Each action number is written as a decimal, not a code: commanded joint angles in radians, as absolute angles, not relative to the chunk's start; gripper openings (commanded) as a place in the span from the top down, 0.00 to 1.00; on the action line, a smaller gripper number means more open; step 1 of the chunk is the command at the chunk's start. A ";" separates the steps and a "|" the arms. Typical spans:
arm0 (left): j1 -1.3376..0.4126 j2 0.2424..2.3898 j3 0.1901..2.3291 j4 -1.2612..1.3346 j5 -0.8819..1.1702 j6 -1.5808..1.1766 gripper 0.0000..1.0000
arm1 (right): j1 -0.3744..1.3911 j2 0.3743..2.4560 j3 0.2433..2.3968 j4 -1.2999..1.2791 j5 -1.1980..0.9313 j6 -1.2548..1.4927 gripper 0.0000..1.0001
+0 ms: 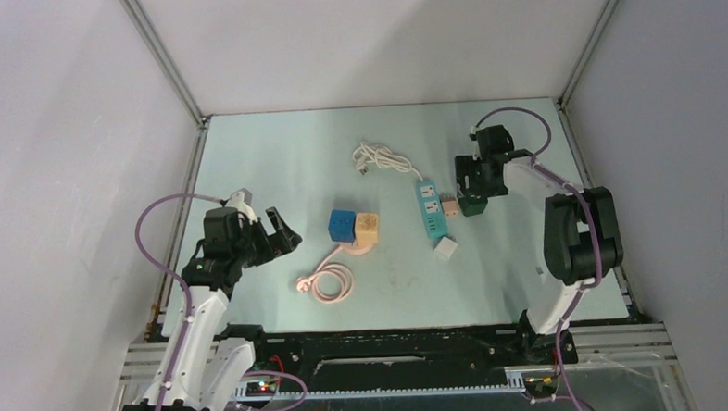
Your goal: Insert the plug
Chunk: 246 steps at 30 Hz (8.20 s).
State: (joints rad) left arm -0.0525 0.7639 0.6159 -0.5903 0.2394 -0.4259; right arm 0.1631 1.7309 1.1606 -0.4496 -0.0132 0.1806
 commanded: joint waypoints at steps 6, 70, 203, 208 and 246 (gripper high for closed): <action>-0.056 0.760 0.661 -0.576 0.259 -0.416 0.02 | 0.171 1.797 1.227 -0.508 -0.049 0.150 0.47; -0.866 0.876 0.520 0.921 0.626 0.244 0.02 | 0.483 0.836 0.825 0.213 -0.854 1.047 0.76; -0.922 0.616 0.761 -0.680 0.499 1.329 1.00 | 0.559 1.446 1.129 -0.477 -0.446 -0.099 0.04; -0.956 0.645 0.790 -0.720 0.545 1.544 1.00 | 0.603 1.169 1.009 -0.462 -0.723 -0.195 0.02; -1.318 0.810 0.889 -0.792 0.282 1.723 1.00 | 1.207 1.103 0.812 0.064 -0.408 -0.280 0.07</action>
State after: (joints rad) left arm -1.3067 0.8055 0.8410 -0.8371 0.3111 1.7199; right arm 1.2015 1.0946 0.7506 -0.0322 -0.4641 -0.3412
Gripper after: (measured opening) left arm 0.634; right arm 0.964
